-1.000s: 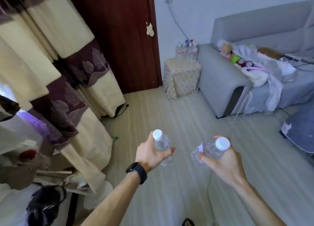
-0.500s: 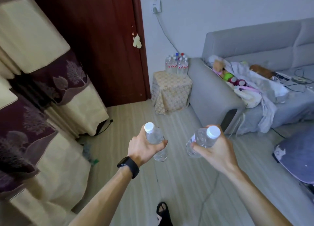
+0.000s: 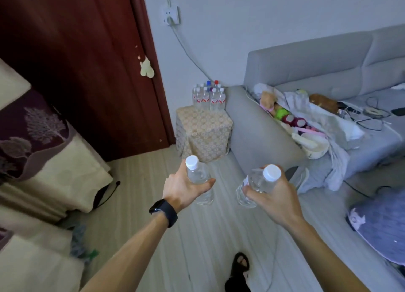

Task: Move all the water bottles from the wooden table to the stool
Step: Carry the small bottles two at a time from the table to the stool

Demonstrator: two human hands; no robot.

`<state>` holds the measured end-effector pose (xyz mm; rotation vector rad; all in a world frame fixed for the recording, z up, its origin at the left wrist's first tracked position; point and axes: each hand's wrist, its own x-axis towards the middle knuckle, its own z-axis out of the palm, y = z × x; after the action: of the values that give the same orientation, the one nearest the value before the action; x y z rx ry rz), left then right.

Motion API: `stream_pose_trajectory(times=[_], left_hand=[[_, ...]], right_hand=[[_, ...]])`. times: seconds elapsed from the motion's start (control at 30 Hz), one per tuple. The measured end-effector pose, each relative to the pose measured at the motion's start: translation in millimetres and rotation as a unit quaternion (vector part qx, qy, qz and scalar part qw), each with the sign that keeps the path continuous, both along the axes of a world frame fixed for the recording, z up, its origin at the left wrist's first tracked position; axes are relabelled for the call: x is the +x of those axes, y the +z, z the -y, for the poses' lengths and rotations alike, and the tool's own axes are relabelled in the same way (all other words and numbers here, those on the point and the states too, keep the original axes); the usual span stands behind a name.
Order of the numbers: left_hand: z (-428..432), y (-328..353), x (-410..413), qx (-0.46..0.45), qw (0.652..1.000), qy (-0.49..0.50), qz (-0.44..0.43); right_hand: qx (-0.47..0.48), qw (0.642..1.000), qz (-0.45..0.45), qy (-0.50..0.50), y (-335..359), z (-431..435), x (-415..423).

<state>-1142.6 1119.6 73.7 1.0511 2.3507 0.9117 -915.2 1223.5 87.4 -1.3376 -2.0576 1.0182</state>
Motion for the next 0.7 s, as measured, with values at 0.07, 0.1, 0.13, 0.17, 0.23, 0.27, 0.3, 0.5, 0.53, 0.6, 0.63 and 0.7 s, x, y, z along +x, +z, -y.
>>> stream_pose_trajectory(times=[0.07,0.1,0.13,0.17,0.23,0.27,0.3,0.5,0.53,0.6,0.63,0.7], left_hand=[[-36.7,-6.5,-10.4,-0.011,1.000,-0.005,-0.002],[-56.3,-8.4,-14.4,-0.016,1.000,-0.008,-0.002],[-76.5,-9.7,-17.7,-0.021,1.000,-0.009,-0.002],[-95.8,-10.5,-20.3,-0.027,1.000,-0.009,-0.002],[-129.5,-10.3,-28.1,-0.044,0.999,-0.002,-0.006],[-144.9,-10.4,-32.2,-0.054,0.999,0.003,-0.010],[-159.3,-10.5,-36.0,-0.059,0.998,0.009,-0.010],[-231.1,-16.5,-63.5,-0.055,0.997,0.043,0.010],[-241.8,-16.8,-71.1,-0.057,0.997,0.048,0.009],[-264.1,-20.0,-89.3,-0.060,0.997,0.057,0.004],[-274.7,-21.9,-97.6,-0.062,0.996,0.057,0.004],[-297.7,-27.7,-116.2,-0.068,0.996,0.056,0.003]], right_hand=[[-0.003,1.000,0.008,-0.005,-5.0,-37.7,-12.7],[-0.005,1.000,0.006,-0.008,-7.1,-56.4,-18.1],[-0.006,1.000,-0.003,-0.013,-8.7,-75.5,-22.7],[-0.007,1.000,-0.012,-0.018,-8.9,-94.5,-27.3],[-0.014,1.000,-0.017,-0.011,-6.5,-131.8,-39.7],[-0.017,1.000,-0.015,-0.004,-5.0,-149.2,-46.2],[-0.017,1.000,-0.015,0.004,-3.7,-166.7,-52.3],[-0.030,0.999,-0.008,0.031,-6.4,-266.1,-94.1],[-0.031,0.999,-0.007,0.034,-7.3,-280.1,-102.8],[-0.034,0.998,-0.005,0.043,-10.4,-306.5,-122.3],[-0.036,0.998,-0.002,0.051,-11.6,-318.2,-131.9],[-0.043,0.997,0.008,0.059,-17.9,-343.6,-151.9]])
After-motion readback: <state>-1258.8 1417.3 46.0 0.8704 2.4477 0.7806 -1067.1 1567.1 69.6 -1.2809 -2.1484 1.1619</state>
